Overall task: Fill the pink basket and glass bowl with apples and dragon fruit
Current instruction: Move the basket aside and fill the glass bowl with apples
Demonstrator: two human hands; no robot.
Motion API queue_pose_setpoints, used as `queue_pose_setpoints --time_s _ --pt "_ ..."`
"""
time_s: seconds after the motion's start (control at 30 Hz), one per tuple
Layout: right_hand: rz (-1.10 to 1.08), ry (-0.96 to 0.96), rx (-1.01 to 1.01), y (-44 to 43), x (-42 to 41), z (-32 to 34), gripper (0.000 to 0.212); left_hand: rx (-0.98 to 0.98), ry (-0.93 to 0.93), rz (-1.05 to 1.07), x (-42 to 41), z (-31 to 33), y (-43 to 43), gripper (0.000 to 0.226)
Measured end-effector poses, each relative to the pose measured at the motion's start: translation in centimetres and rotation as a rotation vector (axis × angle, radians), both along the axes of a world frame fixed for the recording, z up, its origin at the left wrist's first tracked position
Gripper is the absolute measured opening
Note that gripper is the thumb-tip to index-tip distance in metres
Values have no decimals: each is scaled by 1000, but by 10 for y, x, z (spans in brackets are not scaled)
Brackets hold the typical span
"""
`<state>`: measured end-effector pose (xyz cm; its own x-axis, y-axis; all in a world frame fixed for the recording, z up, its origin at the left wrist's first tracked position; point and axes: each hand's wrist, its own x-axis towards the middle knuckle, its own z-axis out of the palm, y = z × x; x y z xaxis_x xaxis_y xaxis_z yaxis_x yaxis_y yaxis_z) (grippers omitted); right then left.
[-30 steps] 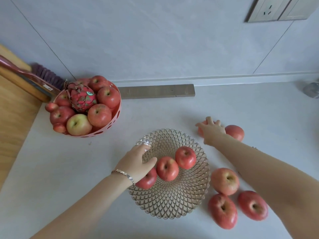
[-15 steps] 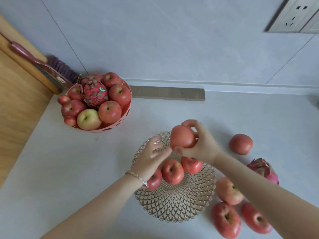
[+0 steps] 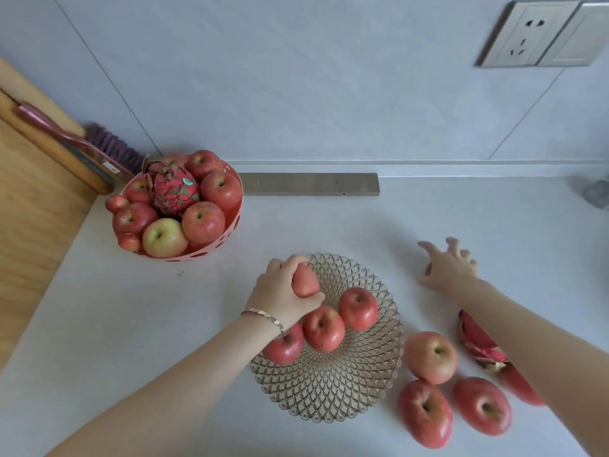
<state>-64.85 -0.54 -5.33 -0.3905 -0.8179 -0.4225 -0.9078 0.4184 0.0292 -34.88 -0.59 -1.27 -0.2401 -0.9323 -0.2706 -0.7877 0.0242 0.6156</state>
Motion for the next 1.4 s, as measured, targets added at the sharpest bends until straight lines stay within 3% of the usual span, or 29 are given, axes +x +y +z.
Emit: queue_pose_setpoints --time_s 0.17,0.3,0.47,0.67,0.9,1.13,1.4 --pt "-23 61 -17 9 -15 -18 52 -26 -305 -238 6 -16 -13 73" --pt "-231 -176 -277 12 -11 -12 58 -56 -472 -342 9 -28 -13 67" --pt "-135 -525 -620 12 37 10 66 -179 -594 -475 12 -40 -10 59" --pt "50 -781 -654 15 104 16 64 -158 -610 -555 12 -43 -12 55" --pt "61 -915 -610 16 147 -10 62 -110 -459 -328 12 -51 17 60" --pt "13 -764 -590 10 159 -20 59 -138 -464 -144 0 -63 41 88" --pt "342 -416 -451 14 152 -26 63 -184 -457 -172 4 -72 42 88"
